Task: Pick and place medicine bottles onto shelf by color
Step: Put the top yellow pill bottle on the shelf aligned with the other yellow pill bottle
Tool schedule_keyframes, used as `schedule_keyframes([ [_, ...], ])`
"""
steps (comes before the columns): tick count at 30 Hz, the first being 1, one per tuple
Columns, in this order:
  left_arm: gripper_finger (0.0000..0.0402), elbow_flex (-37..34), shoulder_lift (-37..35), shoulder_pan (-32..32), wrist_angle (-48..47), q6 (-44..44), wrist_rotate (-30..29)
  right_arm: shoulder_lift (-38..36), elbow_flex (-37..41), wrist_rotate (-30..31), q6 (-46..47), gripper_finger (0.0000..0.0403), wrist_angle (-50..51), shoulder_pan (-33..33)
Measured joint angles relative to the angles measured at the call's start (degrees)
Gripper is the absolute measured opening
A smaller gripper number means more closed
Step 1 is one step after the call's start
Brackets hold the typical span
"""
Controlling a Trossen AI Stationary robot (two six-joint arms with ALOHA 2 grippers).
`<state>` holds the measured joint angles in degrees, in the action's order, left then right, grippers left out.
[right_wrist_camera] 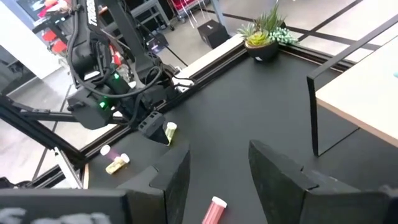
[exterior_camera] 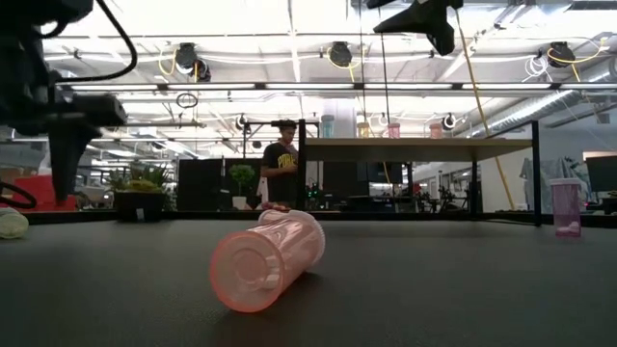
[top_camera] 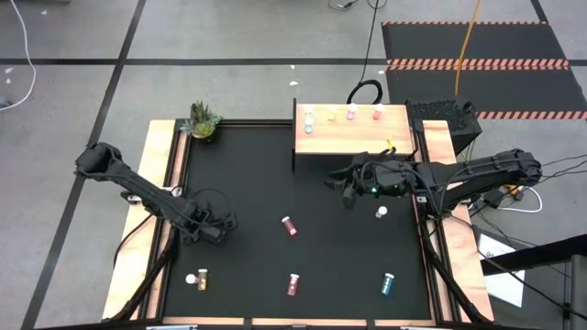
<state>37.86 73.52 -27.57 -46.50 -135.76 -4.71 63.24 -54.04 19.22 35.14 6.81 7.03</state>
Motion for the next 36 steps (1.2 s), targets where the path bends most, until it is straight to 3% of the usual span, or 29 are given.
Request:
schedule_keyframes([
  [8,0.0268,-3.8,0.0,2.0,1.5,0.3,0.0,0.0,0.0,0.0,0.3,0.0157,1.6,0.0],
  [15,0.0206,-6.6,0.3,2.0,9.2,2.2,-0.2,0.0,0.0,-0.1,2.7,0.0157,1.5,0.0],
  [25,0.0120,-6.8,0.4,1.7,6.4,6.2,-0.4,0.0,0.0,-0.3,4.8,0.0157,1.2,0.2],
  [36,0.0117,-6.9,0.4,1.7,5.7,9.3,-1.8,0.0,0.0,-1.9,7.3,0.0157,1.2,0.3],
])
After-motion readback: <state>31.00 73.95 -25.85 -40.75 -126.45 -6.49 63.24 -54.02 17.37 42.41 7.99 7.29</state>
